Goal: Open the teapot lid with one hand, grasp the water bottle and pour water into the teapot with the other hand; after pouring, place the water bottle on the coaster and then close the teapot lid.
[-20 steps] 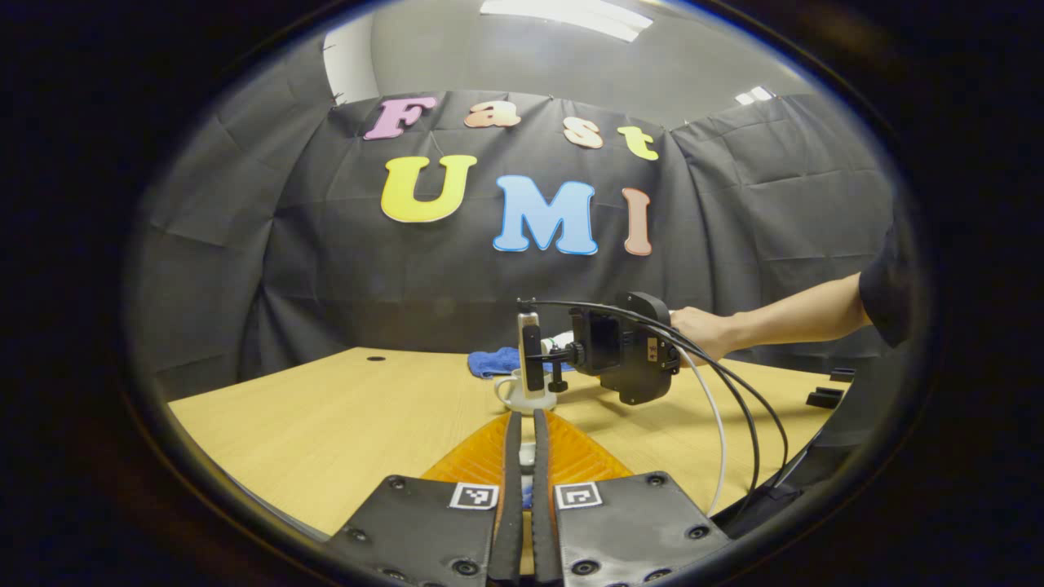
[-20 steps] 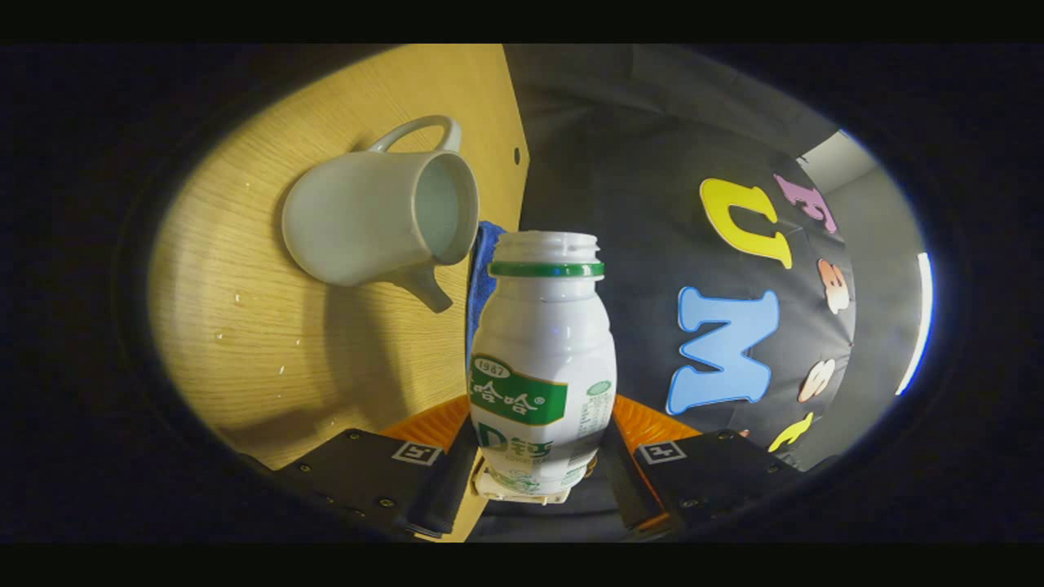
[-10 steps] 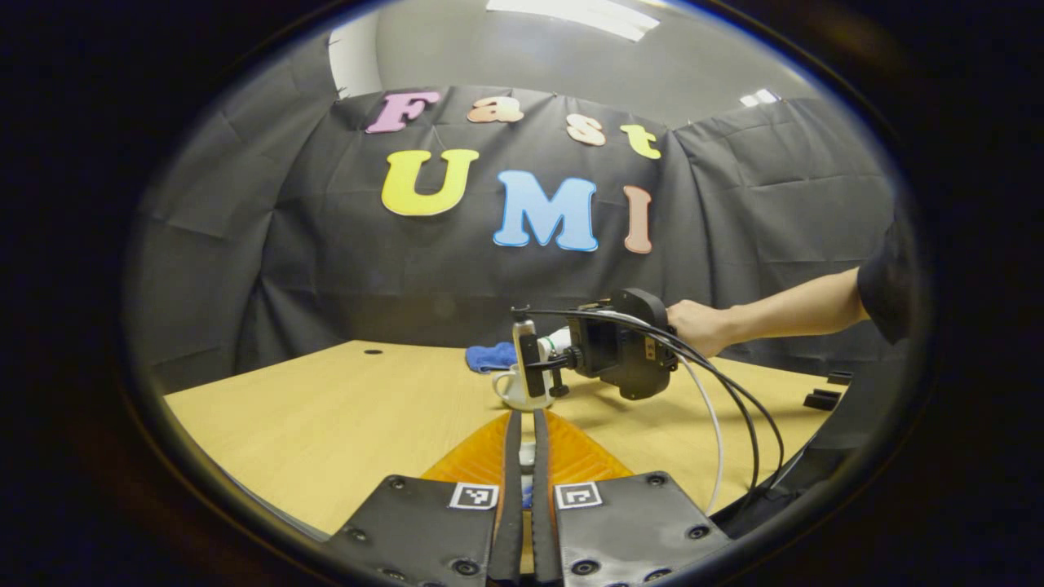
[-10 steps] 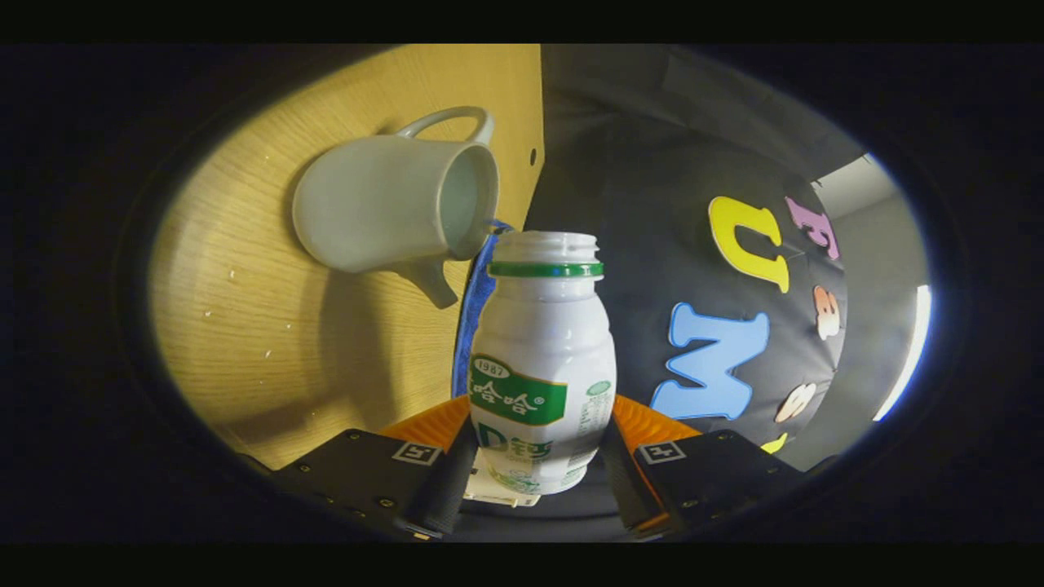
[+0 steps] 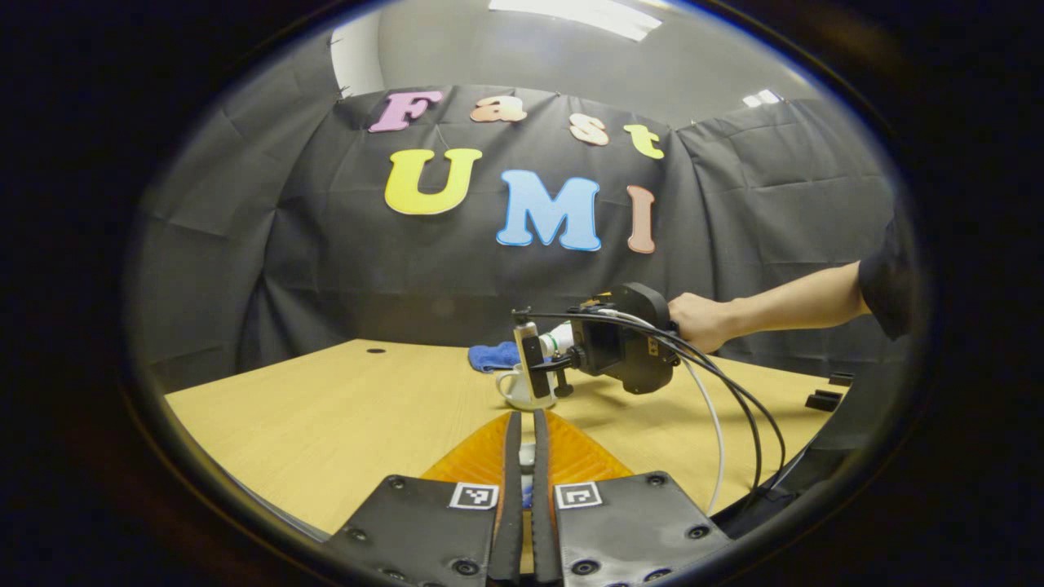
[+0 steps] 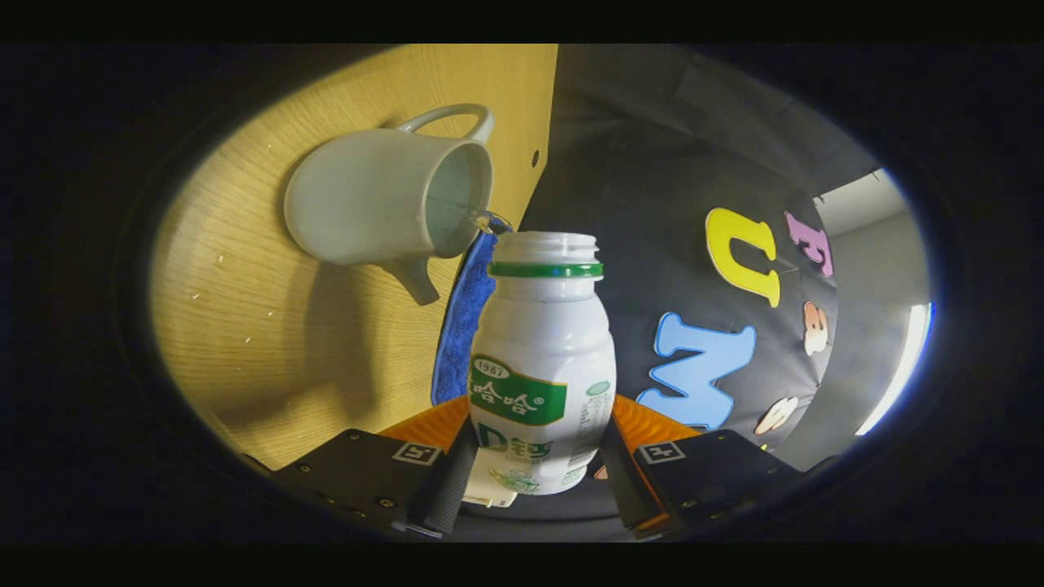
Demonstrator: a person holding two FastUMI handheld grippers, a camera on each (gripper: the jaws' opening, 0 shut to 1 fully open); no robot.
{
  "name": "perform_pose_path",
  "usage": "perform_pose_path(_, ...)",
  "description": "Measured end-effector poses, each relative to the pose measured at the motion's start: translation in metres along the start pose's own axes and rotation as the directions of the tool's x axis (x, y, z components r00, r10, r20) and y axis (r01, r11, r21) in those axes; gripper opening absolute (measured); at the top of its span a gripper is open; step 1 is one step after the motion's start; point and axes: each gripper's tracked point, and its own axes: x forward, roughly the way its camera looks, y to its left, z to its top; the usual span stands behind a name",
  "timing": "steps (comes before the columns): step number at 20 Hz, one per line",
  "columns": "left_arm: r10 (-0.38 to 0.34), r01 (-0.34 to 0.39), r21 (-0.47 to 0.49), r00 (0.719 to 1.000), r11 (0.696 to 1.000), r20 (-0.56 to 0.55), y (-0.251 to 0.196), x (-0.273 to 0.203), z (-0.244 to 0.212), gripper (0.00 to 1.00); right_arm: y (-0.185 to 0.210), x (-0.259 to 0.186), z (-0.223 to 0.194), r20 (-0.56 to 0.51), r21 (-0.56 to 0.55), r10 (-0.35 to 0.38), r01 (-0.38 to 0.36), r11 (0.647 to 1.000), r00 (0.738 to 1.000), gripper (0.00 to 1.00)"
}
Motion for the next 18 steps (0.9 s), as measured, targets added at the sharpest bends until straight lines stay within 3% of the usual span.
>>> perform_pose_path(2, 0.000, 0.000, 0.001, 1.000, 1.000, -0.002, -0.001, -0.001, -0.001, 0.15, -0.002, 0.000, 0.000, -0.001, -0.015, -0.003, 0.003, 1.000, 1.000, 0.73)
perform_pose_path(3, 0.001, -0.001, 0.002, 1.000, 1.000, -0.001, 0.000, -0.001, -0.002, 0.12, -0.004, 0.001, 0.001, 0.001, -0.023, -0.008, 0.008, 1.000, 1.000, 0.72)
perform_pose_path(5, 0.002, -0.002, 0.002, 1.000, 1.000, -0.001, 0.000, -0.001, -0.001, 0.15, -0.007, 0.001, 0.000, 0.002, -0.035, -0.017, 0.017, 0.999, 1.000, 0.72)
perform_pose_path(6, 0.003, -0.003, 0.002, 1.000, 1.000, 0.000, 0.001, -0.002, 0.000, 0.12, -0.007, 0.002, 0.000, 0.003, -0.039, -0.017, 0.017, 0.999, 1.000, 0.73)
perform_pose_path(8, 0.003, -0.003, 0.003, 1.000, 1.000, 0.001, 0.001, -0.002, 0.000, 0.15, -0.007, 0.002, 0.000, 0.004, -0.053, -0.019, 0.019, 0.998, 1.000, 0.72)
perform_pose_path(13, 0.004, -0.004, 0.013, 1.000, 1.000, 0.002, 0.001, -0.003, 0.000, 0.11, -0.014, 0.001, 0.001, 0.008, -0.082, -0.034, 0.035, 0.996, 0.999, 0.72)
perform_pose_path(18, 0.001, -0.001, 0.019, 1.000, 1.000, -0.002, -0.001, -0.001, 0.000, 0.14, -0.020, 0.001, 0.001, 0.015, -0.124, -0.054, 0.055, 0.991, 0.998, 0.72)
